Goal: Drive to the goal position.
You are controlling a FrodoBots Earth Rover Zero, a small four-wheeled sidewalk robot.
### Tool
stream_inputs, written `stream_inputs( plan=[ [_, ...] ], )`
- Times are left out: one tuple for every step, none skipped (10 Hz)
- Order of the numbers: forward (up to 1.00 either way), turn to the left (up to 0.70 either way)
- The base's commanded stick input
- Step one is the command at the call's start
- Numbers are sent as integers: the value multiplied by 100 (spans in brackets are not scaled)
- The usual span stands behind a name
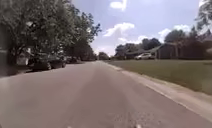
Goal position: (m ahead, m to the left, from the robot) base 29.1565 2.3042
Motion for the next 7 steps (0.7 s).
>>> stream_inputs(
  plan=[
    [70, 0],
    [70, 0],
    [70, 0],
    [70, 0],
    [70, 0],
    [70, 0],
    [70, 0]
  ],
)
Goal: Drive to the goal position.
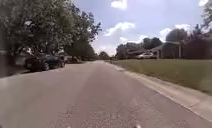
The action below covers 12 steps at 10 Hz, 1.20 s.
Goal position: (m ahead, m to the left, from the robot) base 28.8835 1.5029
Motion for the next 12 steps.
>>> stream_inputs(
  plan=[
    [70, 0],
    [70, 0],
    [70, 0],
    [70, 0],
    [70, 0],
    [70, 0],
    [70, 0],
    [70, 0],
    [70, 0],
    [70, 0],
    [70, 0],
    [70, 0]
  ],
)
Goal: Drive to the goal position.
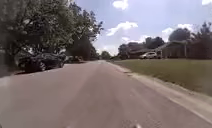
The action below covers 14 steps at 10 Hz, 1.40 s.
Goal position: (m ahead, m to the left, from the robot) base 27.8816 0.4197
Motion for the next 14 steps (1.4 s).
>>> stream_inputs(
  plan=[
    [70, 0],
    [70, 0],
    [70, 0],
    [70, 0],
    [70, 0],
    [70, 0],
    [70, 0],
    [70, 0],
    [70, 0],
    [70, 0],
    [70, 0],
    [70, -24],
    [70, -35],
    [70, -35]
  ],
)
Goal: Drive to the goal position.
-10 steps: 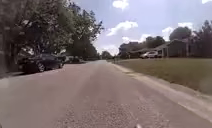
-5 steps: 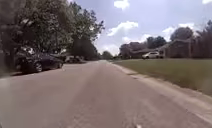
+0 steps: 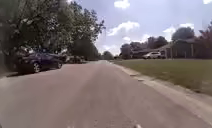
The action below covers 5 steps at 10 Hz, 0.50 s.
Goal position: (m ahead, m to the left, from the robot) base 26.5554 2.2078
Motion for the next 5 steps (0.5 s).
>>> stream_inputs(
  plan=[
    [70, -33],
    [70, -27],
    [70, -1],
    [70, 0],
    [70, 0]
  ],
)
